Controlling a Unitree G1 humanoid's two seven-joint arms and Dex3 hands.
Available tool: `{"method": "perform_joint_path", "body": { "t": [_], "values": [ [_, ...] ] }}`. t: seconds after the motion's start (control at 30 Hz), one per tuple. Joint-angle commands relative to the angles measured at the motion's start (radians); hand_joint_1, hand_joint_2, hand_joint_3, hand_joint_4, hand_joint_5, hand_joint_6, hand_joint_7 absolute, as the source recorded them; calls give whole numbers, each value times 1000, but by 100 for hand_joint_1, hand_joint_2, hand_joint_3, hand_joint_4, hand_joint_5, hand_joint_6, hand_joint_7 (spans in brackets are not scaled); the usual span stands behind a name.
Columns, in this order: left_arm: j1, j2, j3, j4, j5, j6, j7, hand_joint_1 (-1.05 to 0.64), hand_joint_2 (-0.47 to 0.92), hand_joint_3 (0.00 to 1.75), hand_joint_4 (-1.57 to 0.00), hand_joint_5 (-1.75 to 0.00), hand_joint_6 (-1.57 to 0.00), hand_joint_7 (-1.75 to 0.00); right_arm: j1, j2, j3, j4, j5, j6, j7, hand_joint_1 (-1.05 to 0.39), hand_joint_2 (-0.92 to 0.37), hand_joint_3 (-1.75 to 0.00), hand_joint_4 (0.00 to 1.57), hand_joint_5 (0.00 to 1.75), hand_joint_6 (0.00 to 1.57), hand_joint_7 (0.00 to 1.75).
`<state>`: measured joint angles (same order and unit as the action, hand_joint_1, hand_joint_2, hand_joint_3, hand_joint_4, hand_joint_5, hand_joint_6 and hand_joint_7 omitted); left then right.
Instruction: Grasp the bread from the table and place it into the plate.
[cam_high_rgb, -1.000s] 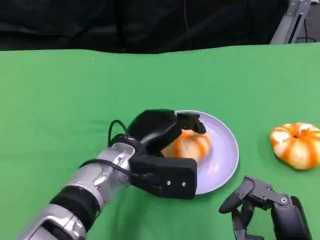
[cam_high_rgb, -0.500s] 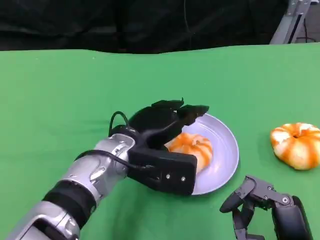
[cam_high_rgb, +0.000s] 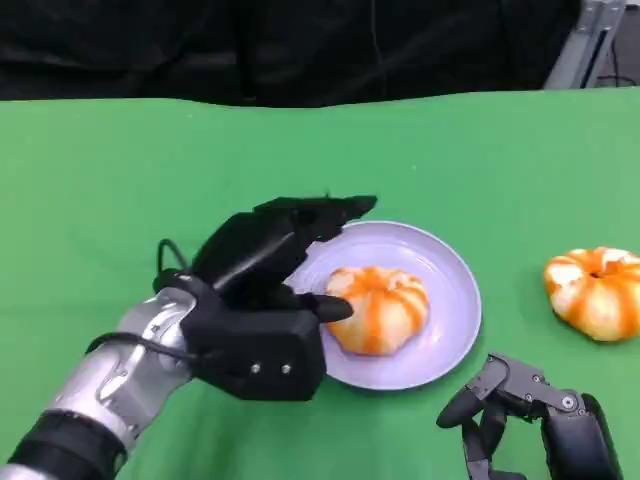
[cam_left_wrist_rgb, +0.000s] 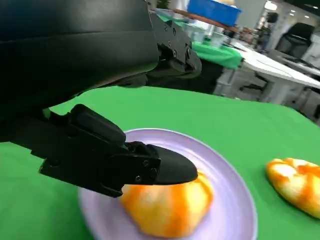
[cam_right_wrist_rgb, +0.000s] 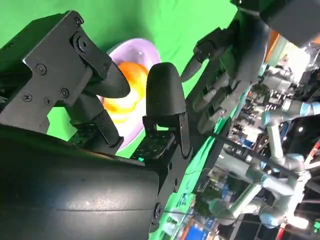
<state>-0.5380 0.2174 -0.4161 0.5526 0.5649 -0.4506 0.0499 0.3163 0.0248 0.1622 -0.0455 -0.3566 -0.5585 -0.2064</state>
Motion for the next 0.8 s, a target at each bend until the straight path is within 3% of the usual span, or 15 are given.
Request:
{"method": "perform_joint_path", "body": {
  "t": [0.03,0.27,0.3,0.33,0.4,0.43,0.73,0.8],
  "values": [
    [4,2,9,-23,-10,-5,-9,-58,92,34,-28,-32,-31,-10,6,-8,-7,-12,2,0,-8,9,-24,-148,92,175,84,135],
    [5,1,11,-25,-9,-4,-11,-58,92,34,-26,-35,-31,-9,6,-8,-7,-12,2,0,-8,9,-24,-148,92,175,84,135],
    [147,-1,102,-112,-204,-78,-24,-58,92,34,-26,-35,-31,-9,11,-7,-4,-20,2,6,-4,9,-24,-148,92,175,84,135],
    [262,-4,173,-182,-361,-135,-38,-27,88,38,-55,-75,-64,-32,14,-6,-2,-26,1,11,-3,7,-26,-146,91,174,84,134],
    [394,-9,249,-267,-540,-190,-66,-7,76,60,-64,-110,-75,-62,18,-6,0,-33,-1,14,-2,7,-28,-143,90,173,83,134],
    [403,-10,253,-277,-554,-188,-77,-4,74,66,-65,-115,-75,-68,18,-6,0,-33,-2,14,-2,7,-28,-142,90,173,83,134],
    [433,-37,300,-321,-589,-164,-163,-1,69,74,-66,-120,-74,-77,20,-6,1,-37,-3,19,-2,7,-29,-141,90,173,83,134],
    [499,-58,320,-351,-611,-192,-157,0,67,78,-70,-124,-78,-83,17,-12,-3,-31,4,6,-1,7,-29,-141,90,173,84,134]
  ]
}}
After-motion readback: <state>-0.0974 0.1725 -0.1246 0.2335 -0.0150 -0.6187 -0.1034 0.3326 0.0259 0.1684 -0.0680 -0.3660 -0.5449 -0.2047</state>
